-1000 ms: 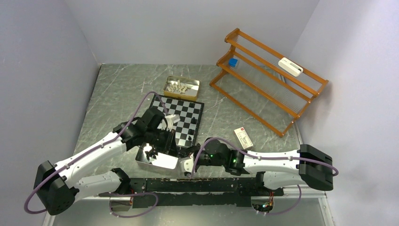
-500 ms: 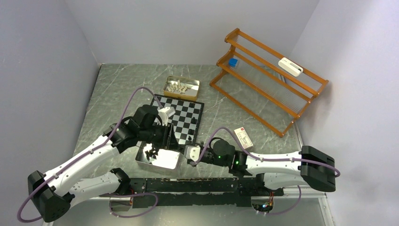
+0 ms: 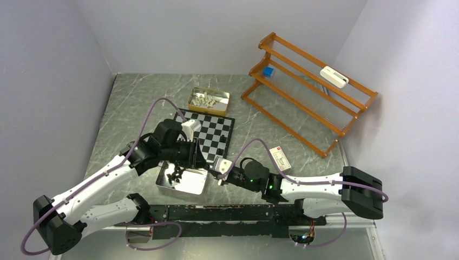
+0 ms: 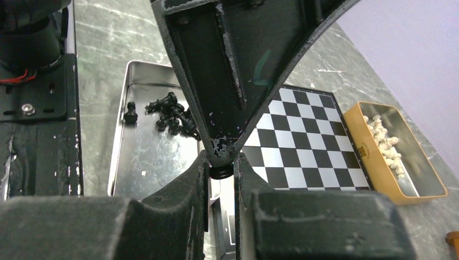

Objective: Set up the chess pieces on the board
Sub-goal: Place the chess piece on the chessboard.

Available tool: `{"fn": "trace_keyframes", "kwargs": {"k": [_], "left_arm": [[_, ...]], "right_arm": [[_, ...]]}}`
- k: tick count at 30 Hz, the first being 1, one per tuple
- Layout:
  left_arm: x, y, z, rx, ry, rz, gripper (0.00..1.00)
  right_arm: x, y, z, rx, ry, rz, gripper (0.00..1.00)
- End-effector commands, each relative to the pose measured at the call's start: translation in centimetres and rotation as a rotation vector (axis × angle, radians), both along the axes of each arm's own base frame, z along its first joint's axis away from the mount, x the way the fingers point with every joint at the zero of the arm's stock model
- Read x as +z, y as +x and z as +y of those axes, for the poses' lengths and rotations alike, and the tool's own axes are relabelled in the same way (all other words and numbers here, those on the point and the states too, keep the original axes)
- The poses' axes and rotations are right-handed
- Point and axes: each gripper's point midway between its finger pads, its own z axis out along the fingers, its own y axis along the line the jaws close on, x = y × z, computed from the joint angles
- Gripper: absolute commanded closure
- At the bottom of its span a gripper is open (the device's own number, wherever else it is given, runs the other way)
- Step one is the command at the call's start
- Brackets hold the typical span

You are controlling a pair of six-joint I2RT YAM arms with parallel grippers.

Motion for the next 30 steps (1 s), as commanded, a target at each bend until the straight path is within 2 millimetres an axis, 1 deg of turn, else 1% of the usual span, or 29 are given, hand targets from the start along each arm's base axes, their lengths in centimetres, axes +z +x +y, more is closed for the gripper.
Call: {"fn": "trace_keyframes", "kwargs": {"k": [1, 8, 12, 15, 17, 22, 23, 25, 28, 30], "left_arm": [[2.2, 1.5, -1.0, 0.036, -0.087, -0.084, 0.71], [1.9, 1.6, -1.4, 0.036, -0.101, -0.076, 0.73], [1.7, 1.6, -1.5, 0.039, -0.104, -0.07, 0.79], [1.5, 2.0, -1.1, 0.067, -0.083, -0.075, 0.81], [1.5, 2.2, -1.1, 0.071, -0.075, -0.079, 0.81], [2.1, 2.5, -1.5, 0.07, -0.1, -0.094, 0.78], [2.1, 2.5, -1.6, 0.07, -0.101, -0.094, 0.79], [2.0, 2.5, -1.7, 0.061, -0.105, -0.092, 0.84], [1.7, 2.6, -1.8, 0.065, -0.101, -0.085, 0.9], [1.4, 2.9, -1.5, 0.085, -0.076, -0.083, 0.91]], "right_arm": [[2.8, 0.0, 0.6, -0.027, 0.145, 0.046, 0.97], [2.8, 0.8, 0.8, -0.088, 0.168, 0.116, 0.97], [2.5, 1.3, 0.6, -0.126, 0.179, 0.146, 0.97], [2.5, 1.8, 0.3, -0.165, 0.192, 0.166, 0.96], [2.3, 2.0, 0.2, -0.18, 0.198, 0.18, 0.96], [2.2, 2.1, 0.2, -0.192, 0.208, 0.201, 0.96], [2.3, 2.1, 0.2, -0.194, 0.21, 0.203, 0.96], [2.2, 2.1, 0.3, -0.196, 0.208, 0.208, 0.96], [2.1, 2.2, 0.3, -0.203, 0.208, 0.223, 0.95], [2.0, 2.3, 0.1, -0.216, 0.212, 0.231, 0.9]]}}
